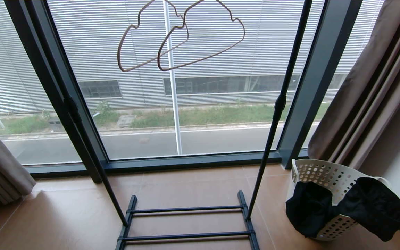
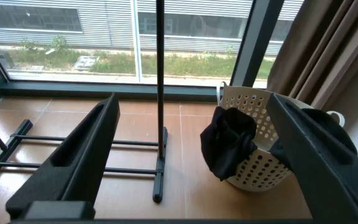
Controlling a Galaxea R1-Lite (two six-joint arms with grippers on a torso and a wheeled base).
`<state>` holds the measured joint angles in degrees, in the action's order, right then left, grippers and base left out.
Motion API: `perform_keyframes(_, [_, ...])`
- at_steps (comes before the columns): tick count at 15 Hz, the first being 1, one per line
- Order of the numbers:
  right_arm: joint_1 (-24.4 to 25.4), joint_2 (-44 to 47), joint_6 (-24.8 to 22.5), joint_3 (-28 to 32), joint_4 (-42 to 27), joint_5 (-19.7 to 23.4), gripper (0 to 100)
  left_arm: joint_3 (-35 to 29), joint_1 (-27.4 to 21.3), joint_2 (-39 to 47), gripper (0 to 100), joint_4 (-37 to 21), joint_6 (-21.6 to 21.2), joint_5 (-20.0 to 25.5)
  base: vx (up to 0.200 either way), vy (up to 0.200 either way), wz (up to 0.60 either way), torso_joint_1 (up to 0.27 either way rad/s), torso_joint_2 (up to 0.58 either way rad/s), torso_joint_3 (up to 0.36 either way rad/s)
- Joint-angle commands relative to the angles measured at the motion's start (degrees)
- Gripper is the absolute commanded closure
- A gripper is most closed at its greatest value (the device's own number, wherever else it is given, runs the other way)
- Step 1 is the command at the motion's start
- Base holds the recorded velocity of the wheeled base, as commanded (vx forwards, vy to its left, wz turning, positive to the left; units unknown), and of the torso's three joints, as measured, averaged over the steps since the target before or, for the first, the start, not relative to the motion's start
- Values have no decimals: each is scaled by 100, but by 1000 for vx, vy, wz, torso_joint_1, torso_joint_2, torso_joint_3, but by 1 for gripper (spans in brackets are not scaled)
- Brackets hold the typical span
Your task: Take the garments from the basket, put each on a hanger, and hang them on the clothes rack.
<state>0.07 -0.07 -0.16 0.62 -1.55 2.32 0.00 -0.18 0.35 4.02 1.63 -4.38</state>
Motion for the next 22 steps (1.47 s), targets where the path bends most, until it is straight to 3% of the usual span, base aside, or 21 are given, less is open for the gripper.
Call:
perform_keyframes(1, [1,7,16,-1,5,-47,0,0,1,0,0,2,4,-2,0,0,0,0,0,0])
perform_keyframes(4, [1,7,51,-9,5,-425,0,0,1,0,0,2,4,-2,0,0,0,0,0,0])
perform_keyframes(22, [1,7,69,-1,5,-399,0,0,1,0,0,2,4,-2,0,0,0,0,0,0])
